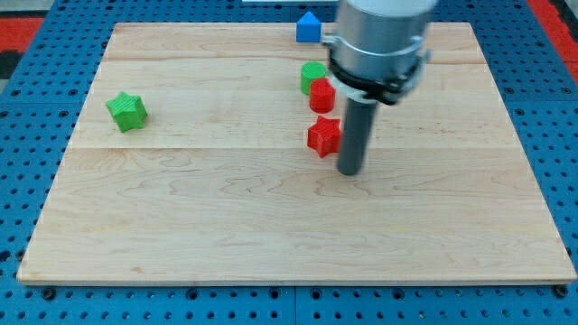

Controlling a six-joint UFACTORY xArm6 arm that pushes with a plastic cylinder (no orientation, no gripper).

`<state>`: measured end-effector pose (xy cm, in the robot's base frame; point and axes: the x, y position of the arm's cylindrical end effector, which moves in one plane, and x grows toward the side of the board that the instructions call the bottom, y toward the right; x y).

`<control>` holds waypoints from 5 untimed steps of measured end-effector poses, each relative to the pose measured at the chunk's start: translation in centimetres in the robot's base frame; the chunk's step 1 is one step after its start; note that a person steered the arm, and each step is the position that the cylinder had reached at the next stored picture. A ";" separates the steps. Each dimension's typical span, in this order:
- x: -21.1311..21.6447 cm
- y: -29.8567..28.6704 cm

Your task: Push the blue cube left to the green circle

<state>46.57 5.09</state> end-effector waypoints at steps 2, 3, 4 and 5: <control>-6.3 -4.0; -4.0 -4.0; -8.0 2.7; -14.9 11.3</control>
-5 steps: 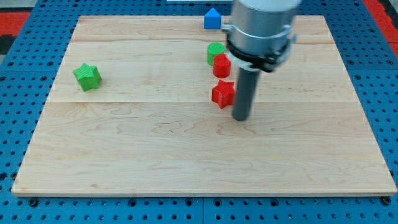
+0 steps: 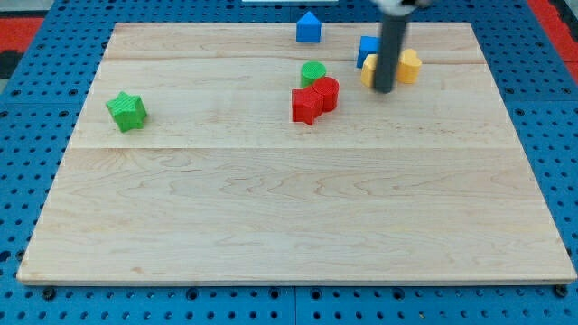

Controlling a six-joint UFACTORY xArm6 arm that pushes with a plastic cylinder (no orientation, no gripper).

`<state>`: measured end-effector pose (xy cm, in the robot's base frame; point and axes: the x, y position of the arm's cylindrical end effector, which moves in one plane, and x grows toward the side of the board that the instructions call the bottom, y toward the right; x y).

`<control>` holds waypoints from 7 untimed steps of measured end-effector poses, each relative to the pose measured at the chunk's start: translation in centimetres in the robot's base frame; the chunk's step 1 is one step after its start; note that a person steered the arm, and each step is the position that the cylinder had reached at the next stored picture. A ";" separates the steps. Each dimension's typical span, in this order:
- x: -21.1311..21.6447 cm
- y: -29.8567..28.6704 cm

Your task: Push the blue cube left to the green circle

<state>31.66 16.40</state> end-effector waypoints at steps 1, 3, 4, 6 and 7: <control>-1.5 7.3; -9.2 6.2; -3.0 1.2; 2.2 -6.3; 1.4 -3.4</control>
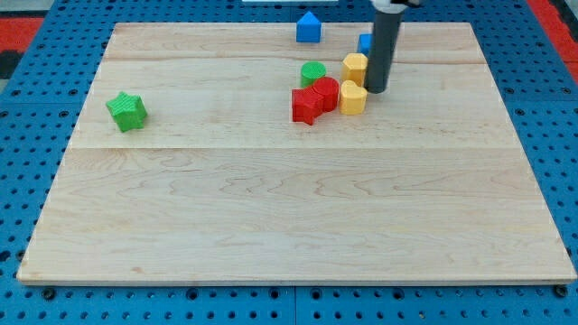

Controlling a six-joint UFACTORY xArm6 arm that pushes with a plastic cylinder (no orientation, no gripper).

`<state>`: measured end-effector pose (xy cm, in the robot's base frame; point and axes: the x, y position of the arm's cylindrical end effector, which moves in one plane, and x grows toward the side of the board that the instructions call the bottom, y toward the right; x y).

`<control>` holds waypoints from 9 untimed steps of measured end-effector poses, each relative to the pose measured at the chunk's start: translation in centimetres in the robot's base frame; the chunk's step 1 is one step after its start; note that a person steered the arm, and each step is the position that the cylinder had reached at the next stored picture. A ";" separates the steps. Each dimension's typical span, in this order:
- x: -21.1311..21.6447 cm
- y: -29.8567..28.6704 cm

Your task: Push the blue cube left to the green circle

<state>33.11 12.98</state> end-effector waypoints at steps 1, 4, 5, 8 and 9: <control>-4.3 1.8; -3.3 -1.9; -5.6 5.6; -8.0 -2.8; -6.0 -7.5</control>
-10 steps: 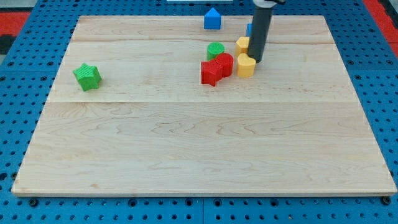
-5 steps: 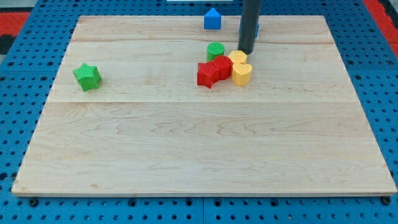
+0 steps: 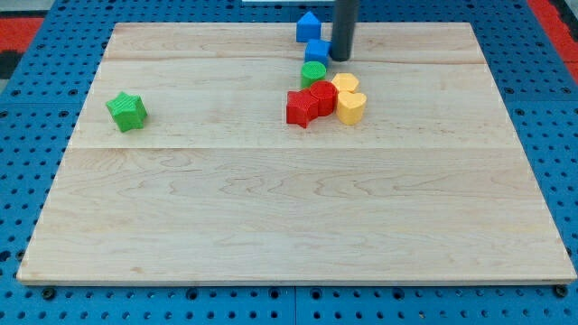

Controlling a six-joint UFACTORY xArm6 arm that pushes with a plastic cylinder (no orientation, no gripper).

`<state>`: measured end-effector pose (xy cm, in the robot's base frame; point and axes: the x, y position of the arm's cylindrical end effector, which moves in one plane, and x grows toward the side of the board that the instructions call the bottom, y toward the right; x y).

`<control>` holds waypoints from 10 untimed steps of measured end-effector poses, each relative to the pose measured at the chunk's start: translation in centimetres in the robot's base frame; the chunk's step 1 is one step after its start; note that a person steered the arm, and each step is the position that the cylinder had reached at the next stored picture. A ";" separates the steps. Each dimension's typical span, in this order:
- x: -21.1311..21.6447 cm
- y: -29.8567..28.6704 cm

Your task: Push the blue cube left to the green circle

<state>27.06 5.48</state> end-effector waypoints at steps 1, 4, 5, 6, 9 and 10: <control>0.5 -3.9; -2.6 -8.1; -2.5 -11.3; 1.6 -10.7; 6.6 -16.7; 7.4 -10.8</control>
